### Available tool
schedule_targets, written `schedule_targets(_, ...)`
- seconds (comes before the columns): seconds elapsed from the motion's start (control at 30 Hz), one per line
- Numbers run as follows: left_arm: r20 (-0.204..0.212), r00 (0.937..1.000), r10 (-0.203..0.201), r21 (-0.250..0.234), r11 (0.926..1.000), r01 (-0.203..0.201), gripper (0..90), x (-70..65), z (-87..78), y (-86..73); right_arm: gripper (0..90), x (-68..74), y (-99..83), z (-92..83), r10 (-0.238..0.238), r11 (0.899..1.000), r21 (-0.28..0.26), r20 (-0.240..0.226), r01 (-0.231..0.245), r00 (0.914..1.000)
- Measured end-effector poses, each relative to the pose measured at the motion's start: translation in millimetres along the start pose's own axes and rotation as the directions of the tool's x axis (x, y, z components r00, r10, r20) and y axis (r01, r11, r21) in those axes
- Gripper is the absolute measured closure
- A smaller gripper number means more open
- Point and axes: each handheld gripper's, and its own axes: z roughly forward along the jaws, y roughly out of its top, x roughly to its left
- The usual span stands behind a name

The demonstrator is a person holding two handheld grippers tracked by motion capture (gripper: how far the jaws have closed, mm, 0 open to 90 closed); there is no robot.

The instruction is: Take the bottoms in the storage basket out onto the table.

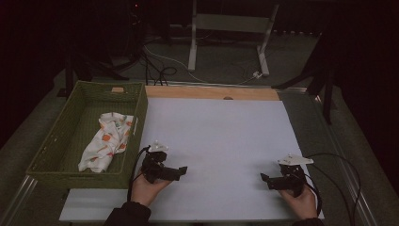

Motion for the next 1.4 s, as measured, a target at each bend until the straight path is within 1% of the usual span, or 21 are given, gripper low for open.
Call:
schedule_targets(0.03,0.007,1.0,-0.006,0.001,1.0,0.006,0.5,1.2,-2.1,4.6,8.2,-0.8,0.0,-0.2,-0.004,1.0,-0.003,-0.001,0.004,1.0)
schedule_targets(0.13,0.014,0.9998,-0.013,-0.002,0.9999,0.013,0.5,2.7,-5.2,8.9,8.1,-0.7,0.1,-0.1,-0.003,1.0,-0.003,0.0,0.003,1.0)
schedule_targets(0.17,0.027,0.9993,-0.025,-0.008,0.9996,0.025,0.5,4.0,-8.5,12.8,8.1,-0.7,0.0,-0.1,-0.004,1.0,-0.003,0.0,0.004,1.0)
schedule_targets(0.27,0.04,0.9987,-0.033,-0.01,0.9994,0.034,0.5,5.4,-12.5,16.7,8.1,-0.9,0.0,-0.4,-0.001,1.0,-0.004,-0.001,0.001,1.0)
schedule_targets(0.33,0.053,0.9974,-0.048,-0.012,0.9988,0.048,0.5,7.2,-16.3,20.3,8.1,-1.3,0.0,-0.5,-0.001,1.0,-0.004,-0.002,0.001,1.0)
schedule_targets(0.37,0.052,0.9973,-0.052,-0.009,0.9986,0.053,0.5,8.8,-19.9,23.8,8.1,-1.2,0.0,-0.7,-0.002,1.0,-0.003,-0.002,0.002,1.0)
schedule_targets(0.43,0.047,0.9976,-0.051,-0.007,0.9986,0.052,0.5,9.6,-22.0,25.5,8.1,-1.0,0.1,-0.8,-0.001,1.0,-0.003,-0.002,0.001,1.0)
schedule_targets(0.5,0.062,0.9957,-0.069,-0.007,0.9976,0.069,0.5,11.9,-26.0,28.7,8.1,-1.2,0.4,-1.1,-0.003,1.0,-0.006,-0.002,0.003,1.0)
schedule_targets(0.53,0.063,0.9952,-0.075,-0.006,0.9972,0.075,0.5,12.9,-28.2,30.0,8.1,-1.3,0.7,-1.4,-0.004,1.0,-0.006,-0.002,0.004,1.0)
schedule_targets(0.73,0.072,0.9932,-0.091,-0.011,0.9957,0.092,0.5,18.5,-40.9,37.5,8.1,-1.5,1.3,-1.4,0.0,1.0,-0.009,0.002,0.0,1.0)
schedule_targets(0.8,0.082,0.9916,-0.1,-0.017,0.9947,0.102,0.5,19.6,-45.3,39.7,8.1,-1.6,1.3,-1.8,0.001,1.0,-0.011,0.002,-0.001,1.0)
schedule_targets(1.07,0.098,0.9888,-0.113,-0.031,0.9928,0.116,0.5,25.7,-59.5,47.5,8.1,-1.9,1.5,-2.3,0.001,1.0,-0.012,0.001,-0.001,1.0)
schedule_targets(1.27,0.116,0.9855,-0.124,-0.036,0.991,0.129,0.5,31.4,-67.8,52.2,8.1,-2.5,1.4,-2.5,0.0,1.0,-0.013,0.001,0.0,1.0)
schedule_targets(1.3,0.122,0.9838,-0.131,-0.038,0.9899,0.136,0.5,32.6,-69.2,52.9,8.1,-2.5,1.5,-2.8,0.003,1.0,-0.013,-0.001,-0.003,1.0)
schedule_targets(1.4,0.127,0.9823,-0.138,-0.037,0.9889,0.144,0.5,36.7,-74.1,55.4,8.1,-2.5,1.7,-3.1,0.002,1.0,-0.013,0.001,-0.002,1.0)
